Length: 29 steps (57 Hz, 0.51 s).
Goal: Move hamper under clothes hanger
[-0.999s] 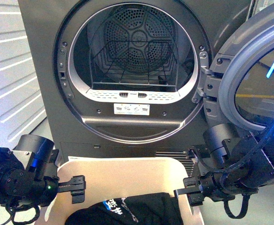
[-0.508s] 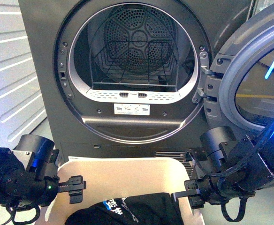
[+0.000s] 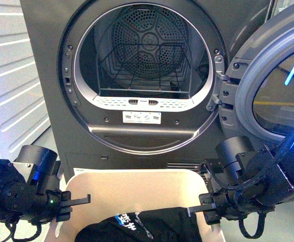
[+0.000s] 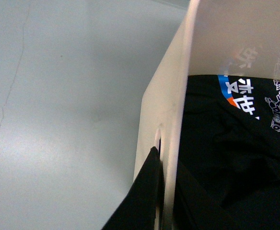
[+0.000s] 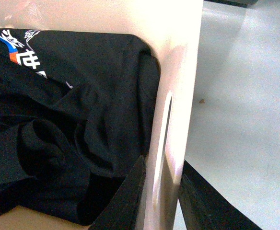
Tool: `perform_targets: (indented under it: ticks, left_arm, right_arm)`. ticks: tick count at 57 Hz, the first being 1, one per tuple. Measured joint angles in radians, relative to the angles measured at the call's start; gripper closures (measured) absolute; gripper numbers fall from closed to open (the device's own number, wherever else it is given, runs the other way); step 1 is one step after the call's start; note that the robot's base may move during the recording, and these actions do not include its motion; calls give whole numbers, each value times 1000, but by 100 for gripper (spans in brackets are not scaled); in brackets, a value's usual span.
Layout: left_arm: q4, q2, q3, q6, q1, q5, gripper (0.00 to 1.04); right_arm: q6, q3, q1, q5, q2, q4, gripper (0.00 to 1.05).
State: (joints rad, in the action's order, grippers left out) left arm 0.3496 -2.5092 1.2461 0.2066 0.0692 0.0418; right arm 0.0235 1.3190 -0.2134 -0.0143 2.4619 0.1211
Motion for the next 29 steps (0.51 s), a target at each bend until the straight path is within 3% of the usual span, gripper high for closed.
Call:
perform_targets:
  ticks: [8,29]
  left_arm:
    - [0,2,-4,-2,4,1,100]
    - [-10,20,-23,-1,4,0,100]
  right_arm:
    - [11,0,5,4,1,5,102]
    - [27,0,5,5,0,8,102]
